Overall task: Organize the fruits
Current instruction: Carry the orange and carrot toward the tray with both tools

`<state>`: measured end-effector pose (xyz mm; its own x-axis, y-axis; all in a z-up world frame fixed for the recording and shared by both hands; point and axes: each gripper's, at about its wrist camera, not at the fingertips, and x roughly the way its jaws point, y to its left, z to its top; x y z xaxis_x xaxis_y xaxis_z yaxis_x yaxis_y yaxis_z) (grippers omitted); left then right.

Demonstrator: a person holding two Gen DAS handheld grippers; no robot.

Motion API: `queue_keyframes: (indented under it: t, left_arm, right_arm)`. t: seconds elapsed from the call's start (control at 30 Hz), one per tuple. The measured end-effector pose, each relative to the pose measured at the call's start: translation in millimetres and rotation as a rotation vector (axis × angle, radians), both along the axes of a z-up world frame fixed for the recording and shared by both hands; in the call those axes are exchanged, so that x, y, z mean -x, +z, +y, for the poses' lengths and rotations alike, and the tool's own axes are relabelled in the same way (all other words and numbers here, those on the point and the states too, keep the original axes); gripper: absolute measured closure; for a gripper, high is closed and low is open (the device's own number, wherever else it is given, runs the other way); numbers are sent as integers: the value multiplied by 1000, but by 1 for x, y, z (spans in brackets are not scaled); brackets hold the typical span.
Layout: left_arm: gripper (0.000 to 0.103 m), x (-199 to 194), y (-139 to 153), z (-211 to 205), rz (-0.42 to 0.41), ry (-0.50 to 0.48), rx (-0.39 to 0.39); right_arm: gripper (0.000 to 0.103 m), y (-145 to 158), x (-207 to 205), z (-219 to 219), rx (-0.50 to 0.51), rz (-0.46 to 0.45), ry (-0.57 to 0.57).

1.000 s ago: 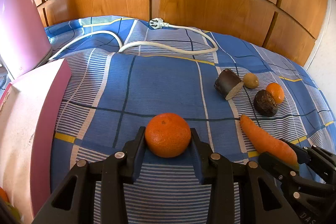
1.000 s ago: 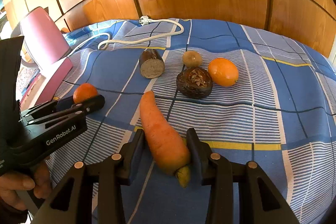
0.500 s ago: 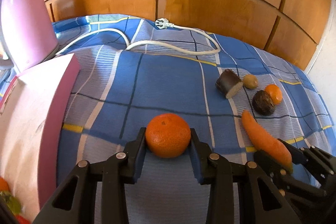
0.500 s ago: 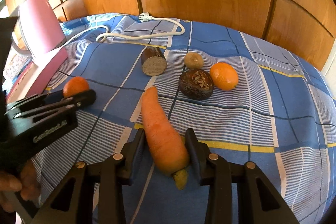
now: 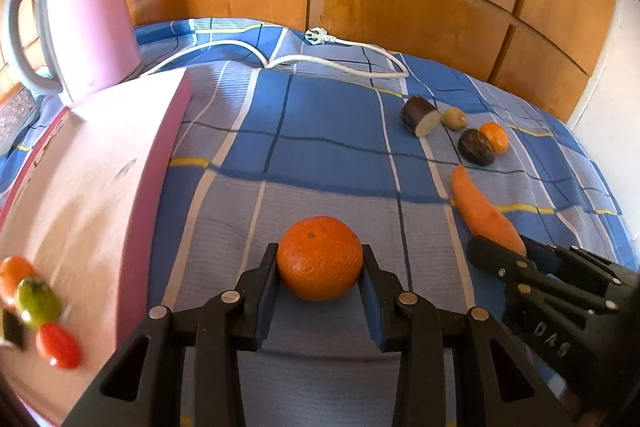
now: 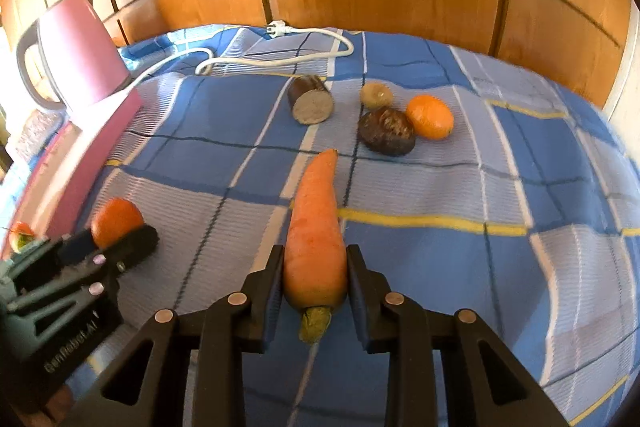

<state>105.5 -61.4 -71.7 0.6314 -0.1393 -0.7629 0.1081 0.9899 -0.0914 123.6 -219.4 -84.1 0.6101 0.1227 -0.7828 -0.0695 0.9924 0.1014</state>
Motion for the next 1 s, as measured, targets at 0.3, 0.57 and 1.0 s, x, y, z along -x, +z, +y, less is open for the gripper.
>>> queue_keyframes:
  t: [0.3, 0.57, 1.0]
  left_arm:
    - [65, 30, 9, 5, -10, -27, 12]
    - [65, 44, 18, 14, -23, -26, 33]
    - [65, 58, 40, 31, -63, 10, 60]
  right_arm:
    - [73, 2, 22, -6, -265, 74, -26]
    - [73, 1, 31, -8, -441, 118, -46]
    - [73, 25, 45, 9, -438, 68, 3]
